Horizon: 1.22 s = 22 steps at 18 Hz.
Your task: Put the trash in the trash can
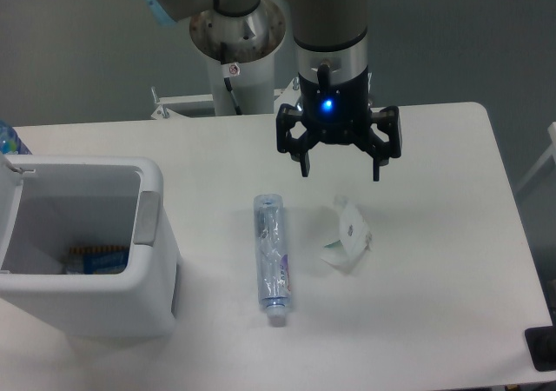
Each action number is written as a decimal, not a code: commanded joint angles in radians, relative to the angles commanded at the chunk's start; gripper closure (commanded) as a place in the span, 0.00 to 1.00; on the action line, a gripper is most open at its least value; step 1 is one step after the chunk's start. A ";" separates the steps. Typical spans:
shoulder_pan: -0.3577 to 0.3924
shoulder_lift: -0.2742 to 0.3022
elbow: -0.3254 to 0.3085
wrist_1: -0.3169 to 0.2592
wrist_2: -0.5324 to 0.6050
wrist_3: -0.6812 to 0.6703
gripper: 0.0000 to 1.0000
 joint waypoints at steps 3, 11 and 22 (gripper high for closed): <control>0.000 -0.006 -0.008 0.005 0.000 0.000 0.00; 0.044 -0.029 -0.165 0.089 0.008 -0.015 0.00; 0.081 -0.133 -0.291 0.173 0.041 0.100 0.00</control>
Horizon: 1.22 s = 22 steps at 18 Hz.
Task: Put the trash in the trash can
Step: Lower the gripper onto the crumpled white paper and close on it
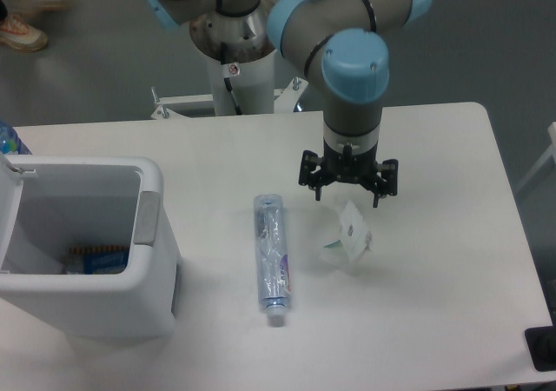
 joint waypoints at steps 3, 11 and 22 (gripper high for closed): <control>-0.002 -0.052 -0.014 0.037 0.063 0.019 0.00; -0.006 -0.112 -0.054 0.129 0.074 0.023 0.00; -0.003 -0.115 -0.031 0.126 0.072 0.026 1.00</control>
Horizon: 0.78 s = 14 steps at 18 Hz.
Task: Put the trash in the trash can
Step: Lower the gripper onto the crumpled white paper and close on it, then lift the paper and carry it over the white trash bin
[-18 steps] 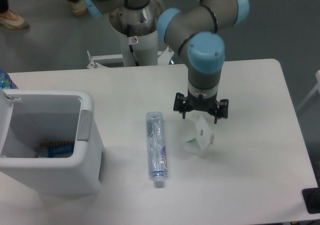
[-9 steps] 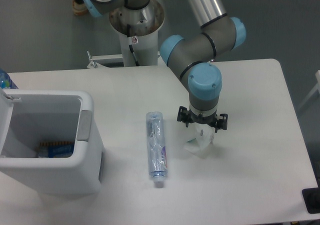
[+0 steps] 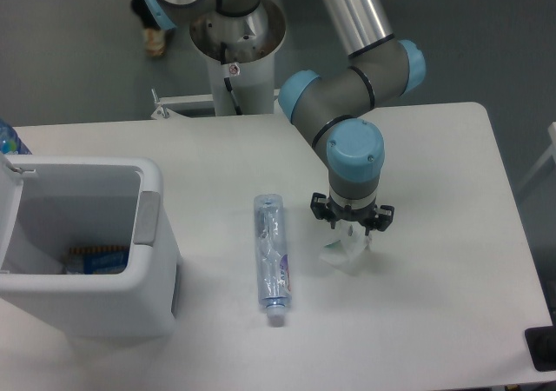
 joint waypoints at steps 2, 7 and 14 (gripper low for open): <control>0.002 0.003 0.021 -0.002 -0.009 0.000 1.00; 0.008 0.008 0.064 -0.005 -0.081 -0.037 1.00; 0.008 0.074 0.195 -0.012 -0.303 -0.199 1.00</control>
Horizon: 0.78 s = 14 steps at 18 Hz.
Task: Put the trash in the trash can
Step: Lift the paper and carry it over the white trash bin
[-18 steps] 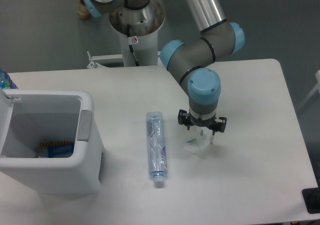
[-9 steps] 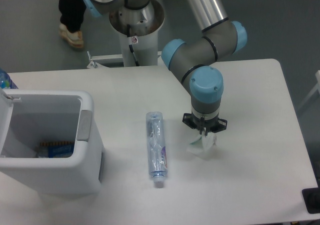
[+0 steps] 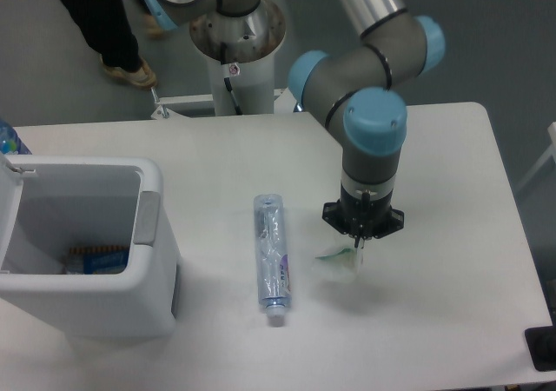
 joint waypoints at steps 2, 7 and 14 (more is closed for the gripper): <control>0.000 0.011 0.051 0.000 -0.074 -0.089 1.00; -0.006 0.041 0.134 0.002 -0.242 -0.301 1.00; -0.063 0.153 0.123 0.002 -0.384 -0.494 1.00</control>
